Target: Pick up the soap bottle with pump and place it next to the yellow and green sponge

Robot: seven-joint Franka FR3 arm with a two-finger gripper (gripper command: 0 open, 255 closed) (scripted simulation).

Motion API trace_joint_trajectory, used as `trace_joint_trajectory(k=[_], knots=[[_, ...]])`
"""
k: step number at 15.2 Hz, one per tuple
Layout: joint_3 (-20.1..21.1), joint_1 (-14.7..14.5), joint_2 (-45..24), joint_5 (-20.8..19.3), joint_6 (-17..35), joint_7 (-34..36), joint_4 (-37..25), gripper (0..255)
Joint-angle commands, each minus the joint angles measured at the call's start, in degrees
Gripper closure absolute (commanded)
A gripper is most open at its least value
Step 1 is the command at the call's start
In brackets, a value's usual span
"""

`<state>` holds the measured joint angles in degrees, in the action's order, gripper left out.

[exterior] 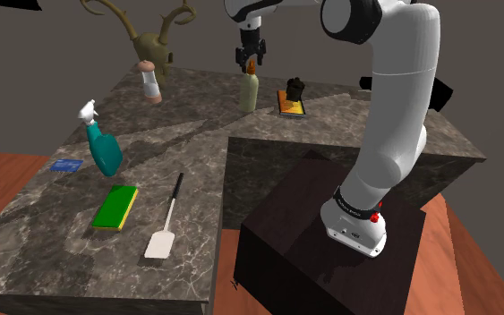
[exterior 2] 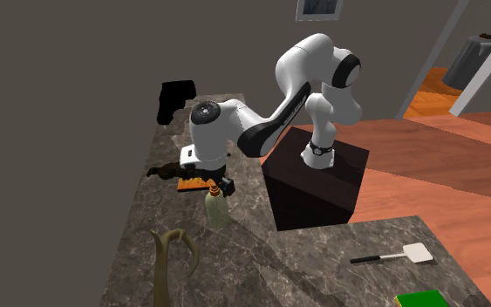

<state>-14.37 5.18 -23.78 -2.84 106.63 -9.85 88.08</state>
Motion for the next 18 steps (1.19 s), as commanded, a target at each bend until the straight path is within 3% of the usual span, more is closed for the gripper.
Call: trace_joint_trajectory(k=[1, 6, 7, 18], knots=[[0.0, 0.0, 0.0, 0.0, 0.4, 0.0, 0.4, 0], [0.0, 0.0, 0.0, 0.0, 0.4, 0.0, 0.3, 0], [0.0, 0.0, 0.0, 0.0, 0.4, 0.0, 0.3, 255], [-0.1, 0.0, 0.4, -0.1, -1.0, -0.1, -0.7, 255]])
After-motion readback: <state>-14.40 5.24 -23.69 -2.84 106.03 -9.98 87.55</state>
